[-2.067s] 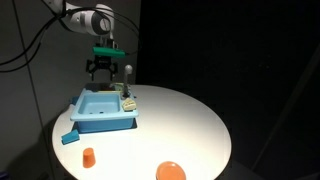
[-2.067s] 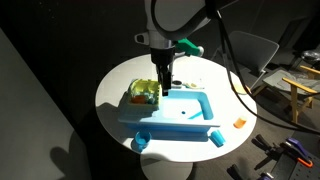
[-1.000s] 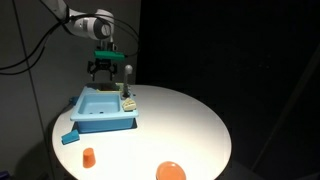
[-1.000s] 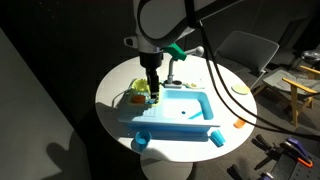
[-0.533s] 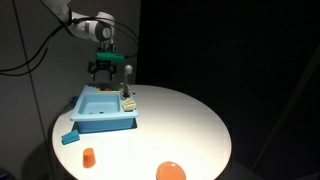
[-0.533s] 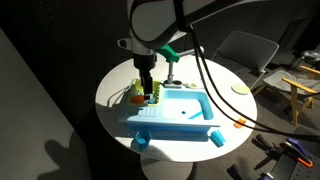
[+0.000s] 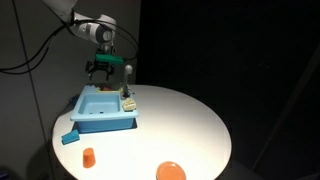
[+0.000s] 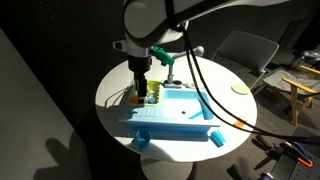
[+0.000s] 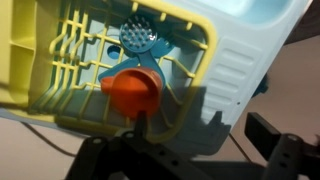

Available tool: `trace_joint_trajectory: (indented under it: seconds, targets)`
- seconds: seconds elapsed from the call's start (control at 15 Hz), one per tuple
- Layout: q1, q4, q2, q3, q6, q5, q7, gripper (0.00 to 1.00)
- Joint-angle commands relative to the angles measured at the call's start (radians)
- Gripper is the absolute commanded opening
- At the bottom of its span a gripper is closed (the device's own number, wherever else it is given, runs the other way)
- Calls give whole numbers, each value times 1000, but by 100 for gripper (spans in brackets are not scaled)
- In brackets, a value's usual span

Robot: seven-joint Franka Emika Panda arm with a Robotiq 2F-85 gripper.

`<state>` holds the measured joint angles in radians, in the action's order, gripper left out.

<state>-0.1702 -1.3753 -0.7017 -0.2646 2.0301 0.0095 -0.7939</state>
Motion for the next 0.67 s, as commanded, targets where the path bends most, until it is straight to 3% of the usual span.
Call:
trace_joint_trajectory:
  seconds: [0.0, 0.6]
  targets:
    - [16, 67, -35, -22, -52, 44, -29, 100]
    - [19, 80, -36, -10, -80, 60, -8, 100]
